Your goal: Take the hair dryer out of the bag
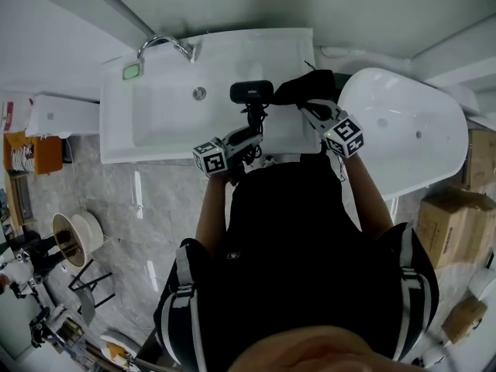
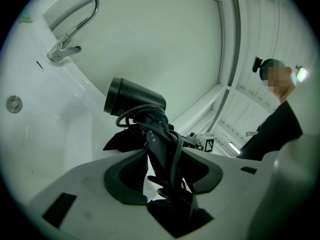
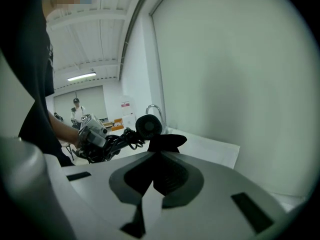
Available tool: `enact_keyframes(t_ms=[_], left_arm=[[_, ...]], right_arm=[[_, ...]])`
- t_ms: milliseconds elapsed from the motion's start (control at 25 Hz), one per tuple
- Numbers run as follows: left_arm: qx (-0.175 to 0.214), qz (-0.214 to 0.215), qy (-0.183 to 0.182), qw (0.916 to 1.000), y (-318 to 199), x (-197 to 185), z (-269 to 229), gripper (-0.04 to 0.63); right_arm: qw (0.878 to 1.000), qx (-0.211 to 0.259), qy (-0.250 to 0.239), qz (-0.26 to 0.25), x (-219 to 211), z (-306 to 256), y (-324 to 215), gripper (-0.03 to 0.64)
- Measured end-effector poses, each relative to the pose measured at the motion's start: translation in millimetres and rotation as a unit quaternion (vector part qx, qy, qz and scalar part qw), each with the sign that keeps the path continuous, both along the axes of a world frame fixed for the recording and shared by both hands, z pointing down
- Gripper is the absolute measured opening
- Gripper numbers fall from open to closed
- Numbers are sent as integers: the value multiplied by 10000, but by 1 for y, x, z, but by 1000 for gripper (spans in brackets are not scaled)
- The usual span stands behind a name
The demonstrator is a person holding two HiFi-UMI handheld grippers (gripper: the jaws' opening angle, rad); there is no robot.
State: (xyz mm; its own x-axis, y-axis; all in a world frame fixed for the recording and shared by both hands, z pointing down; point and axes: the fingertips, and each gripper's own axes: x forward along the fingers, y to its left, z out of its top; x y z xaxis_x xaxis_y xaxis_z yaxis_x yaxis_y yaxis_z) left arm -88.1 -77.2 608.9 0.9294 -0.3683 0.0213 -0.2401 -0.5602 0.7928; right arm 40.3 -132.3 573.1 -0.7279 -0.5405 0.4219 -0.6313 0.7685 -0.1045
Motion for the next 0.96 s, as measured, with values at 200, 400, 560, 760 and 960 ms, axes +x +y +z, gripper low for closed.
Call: enact_keyframes(t_ms=[200,400,560,760,960], left_arm=[[-92,43,9,9999,7,3,6,189],[-117,59,15,9999,11,4,6,189],[-110,29,49,9999,9,1,7,189],[-110,-8,43,9999,10,1,6,188],[-102,-54,94,9999,8,0,5,188]], right_arm=[[9998,-100,106,-114,-4,12,21,74],[9996,-155,191,-137,-3,21,33,74],[9997,-129,155,-119,-4,23,35,74],[9996,-197,153,-121,-2,27,41,74],[9995,-132,194,-207,-2,23,36,74]])
